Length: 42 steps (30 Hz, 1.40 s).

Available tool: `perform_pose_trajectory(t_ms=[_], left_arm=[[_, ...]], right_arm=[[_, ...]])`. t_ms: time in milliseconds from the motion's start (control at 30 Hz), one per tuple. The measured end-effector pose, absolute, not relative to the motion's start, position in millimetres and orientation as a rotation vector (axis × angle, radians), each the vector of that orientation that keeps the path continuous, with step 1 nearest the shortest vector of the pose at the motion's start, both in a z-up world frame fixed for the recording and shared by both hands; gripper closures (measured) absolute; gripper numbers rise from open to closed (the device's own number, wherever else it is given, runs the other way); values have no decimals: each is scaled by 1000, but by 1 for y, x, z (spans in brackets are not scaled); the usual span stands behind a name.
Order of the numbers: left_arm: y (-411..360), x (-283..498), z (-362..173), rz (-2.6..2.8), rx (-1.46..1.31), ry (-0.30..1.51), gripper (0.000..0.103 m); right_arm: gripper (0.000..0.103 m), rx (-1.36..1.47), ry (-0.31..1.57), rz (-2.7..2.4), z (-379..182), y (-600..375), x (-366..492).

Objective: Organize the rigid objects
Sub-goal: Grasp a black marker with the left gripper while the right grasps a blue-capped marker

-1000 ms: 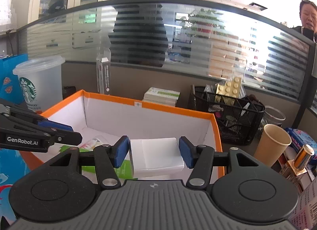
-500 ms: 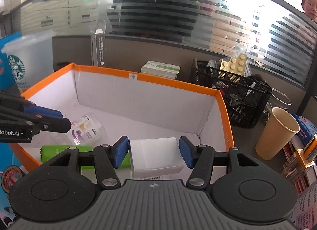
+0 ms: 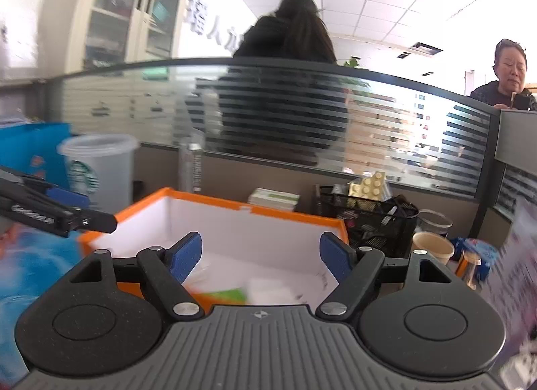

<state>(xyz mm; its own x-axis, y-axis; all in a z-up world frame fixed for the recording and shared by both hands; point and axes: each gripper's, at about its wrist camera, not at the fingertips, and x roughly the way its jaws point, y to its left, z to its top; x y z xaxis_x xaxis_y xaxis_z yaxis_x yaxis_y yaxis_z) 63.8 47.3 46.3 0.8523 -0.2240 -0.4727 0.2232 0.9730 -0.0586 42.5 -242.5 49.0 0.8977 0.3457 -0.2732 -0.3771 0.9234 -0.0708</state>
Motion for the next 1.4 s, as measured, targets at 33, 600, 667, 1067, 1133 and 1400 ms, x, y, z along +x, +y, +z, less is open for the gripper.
perform_pose_trajectory(t_ms=[33, 600, 667, 1067, 1133, 1400], left_arm=[[51, 58, 42, -220, -1, 505, 13], [-7, 23, -16, -367, 140, 619, 13], [-12, 26, -20, -368, 166, 615, 13], [-37, 36, -36, -474, 273, 648, 13], [-40, 37, -39, -486, 282, 656, 13], [-49, 38, -50, -518, 303, 642, 25]], right_arm=[[24, -122, 267, 389, 45, -244, 33], [47, 42, 570, 301, -43, -249, 3], [51, 58, 580, 290, -47, -247, 6], [71, -191, 628, 317, -52, -238, 19], [71, -307, 635, 336, -48, -232, 18], [71, -250, 610, 348, -54, -241, 20]])
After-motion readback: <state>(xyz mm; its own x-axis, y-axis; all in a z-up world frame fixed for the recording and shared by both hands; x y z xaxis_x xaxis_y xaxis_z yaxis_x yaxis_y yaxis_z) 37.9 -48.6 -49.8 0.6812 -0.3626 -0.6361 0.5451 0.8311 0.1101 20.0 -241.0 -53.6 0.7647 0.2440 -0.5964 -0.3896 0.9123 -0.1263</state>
